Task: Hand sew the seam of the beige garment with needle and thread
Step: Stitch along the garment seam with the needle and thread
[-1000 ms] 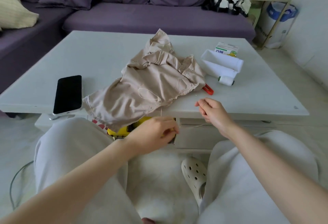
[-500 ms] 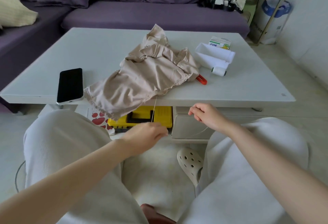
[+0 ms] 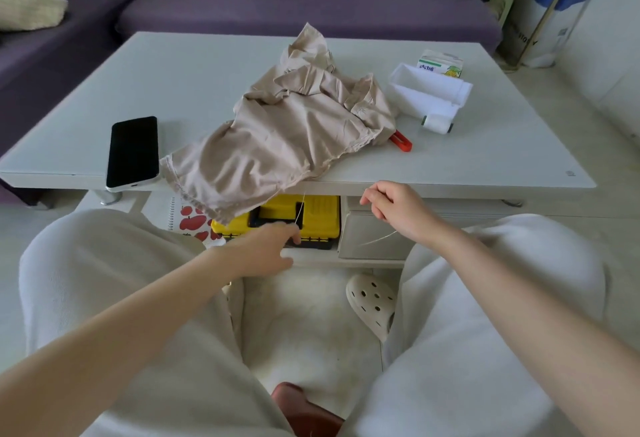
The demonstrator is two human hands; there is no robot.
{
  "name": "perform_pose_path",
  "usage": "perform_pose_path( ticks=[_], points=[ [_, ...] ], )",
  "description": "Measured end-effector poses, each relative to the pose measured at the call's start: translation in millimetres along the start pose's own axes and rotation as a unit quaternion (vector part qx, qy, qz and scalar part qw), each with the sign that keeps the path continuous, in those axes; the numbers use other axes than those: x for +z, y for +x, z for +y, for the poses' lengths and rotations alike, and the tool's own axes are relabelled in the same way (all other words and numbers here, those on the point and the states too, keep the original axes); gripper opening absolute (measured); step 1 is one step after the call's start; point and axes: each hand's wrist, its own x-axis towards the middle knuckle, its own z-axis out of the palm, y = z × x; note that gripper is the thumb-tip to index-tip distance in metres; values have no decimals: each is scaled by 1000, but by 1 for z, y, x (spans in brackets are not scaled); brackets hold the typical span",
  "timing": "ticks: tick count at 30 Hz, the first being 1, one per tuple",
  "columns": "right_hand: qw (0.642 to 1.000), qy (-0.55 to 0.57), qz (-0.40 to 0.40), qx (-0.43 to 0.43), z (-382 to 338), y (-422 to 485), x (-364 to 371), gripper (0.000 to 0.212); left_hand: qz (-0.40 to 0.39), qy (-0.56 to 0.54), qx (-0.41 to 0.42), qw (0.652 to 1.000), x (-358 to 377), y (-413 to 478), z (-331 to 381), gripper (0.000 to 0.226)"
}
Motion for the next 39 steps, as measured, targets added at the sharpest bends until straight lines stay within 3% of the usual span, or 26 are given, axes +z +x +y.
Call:
perform_pose_path(
  ticks=[2,4,8,12,14,20,25,30,35,39],
  points=[
    [1000,-3,22,3,1,5,-1,28,83,8,-24,996,-7,4,-5,18],
    [999,-15,42,11,3,10,-4,28,94,36,-41,994,-9,6,-13,15],
    [996,-33,78,20,7,21,-12,27,34,90,-44,994,11,0,-26,19],
    [995,-42,87,31,13,24,-13,27,-91,105,11,990,45,-4,-16,9],
    [995,-43,80,35,14,24,-12,27,-141,109,30,983,55,-6,-5,21],
    [996,-65,50,41,15,26,-6,27,-193,84,60,976,74,-6,14,28],
    [997,-62,37,36,11,31,1,27,-131,72,58,987,52,4,21,34],
    [997,-69,25,36,7,36,8,27,5,41,70,997,35,28,21,17],
    [991,-109,75,39,9,42,9,25,1,10,52,999,30,36,7,14],
    [979,-176,99,37,4,43,10,22,69,28,79,994,17,33,2,33]
  ],
)
